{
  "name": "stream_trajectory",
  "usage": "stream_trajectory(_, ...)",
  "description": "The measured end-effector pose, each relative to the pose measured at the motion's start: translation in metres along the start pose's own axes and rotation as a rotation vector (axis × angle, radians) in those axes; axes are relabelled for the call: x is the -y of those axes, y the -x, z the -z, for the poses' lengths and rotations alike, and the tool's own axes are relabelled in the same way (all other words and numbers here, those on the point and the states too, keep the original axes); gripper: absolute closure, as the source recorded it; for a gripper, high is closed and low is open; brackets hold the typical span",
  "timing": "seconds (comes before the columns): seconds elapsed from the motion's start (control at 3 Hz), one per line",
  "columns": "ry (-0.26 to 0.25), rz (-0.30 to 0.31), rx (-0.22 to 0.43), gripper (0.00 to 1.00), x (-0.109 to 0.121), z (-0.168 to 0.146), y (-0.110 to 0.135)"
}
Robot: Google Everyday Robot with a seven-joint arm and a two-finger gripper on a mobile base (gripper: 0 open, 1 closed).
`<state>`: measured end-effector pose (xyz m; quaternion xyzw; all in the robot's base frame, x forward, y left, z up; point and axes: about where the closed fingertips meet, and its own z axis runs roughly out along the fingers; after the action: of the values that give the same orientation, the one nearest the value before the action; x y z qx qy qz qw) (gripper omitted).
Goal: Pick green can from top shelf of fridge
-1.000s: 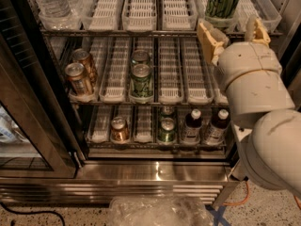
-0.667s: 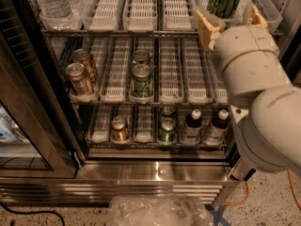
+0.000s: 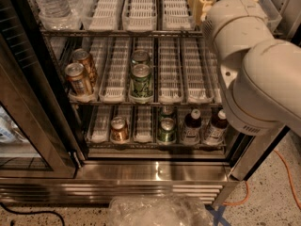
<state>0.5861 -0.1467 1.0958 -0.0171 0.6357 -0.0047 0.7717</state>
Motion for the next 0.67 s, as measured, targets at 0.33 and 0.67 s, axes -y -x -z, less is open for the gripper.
stream_trajectory(0.33, -0.011, -0.032, -0.013, 0.28, -0.003, -0.021, -0.005)
stream_trajectory(0.67, -0.034, -0.066, -0.022, 0.27, -0.002, -0.034, -0.015)
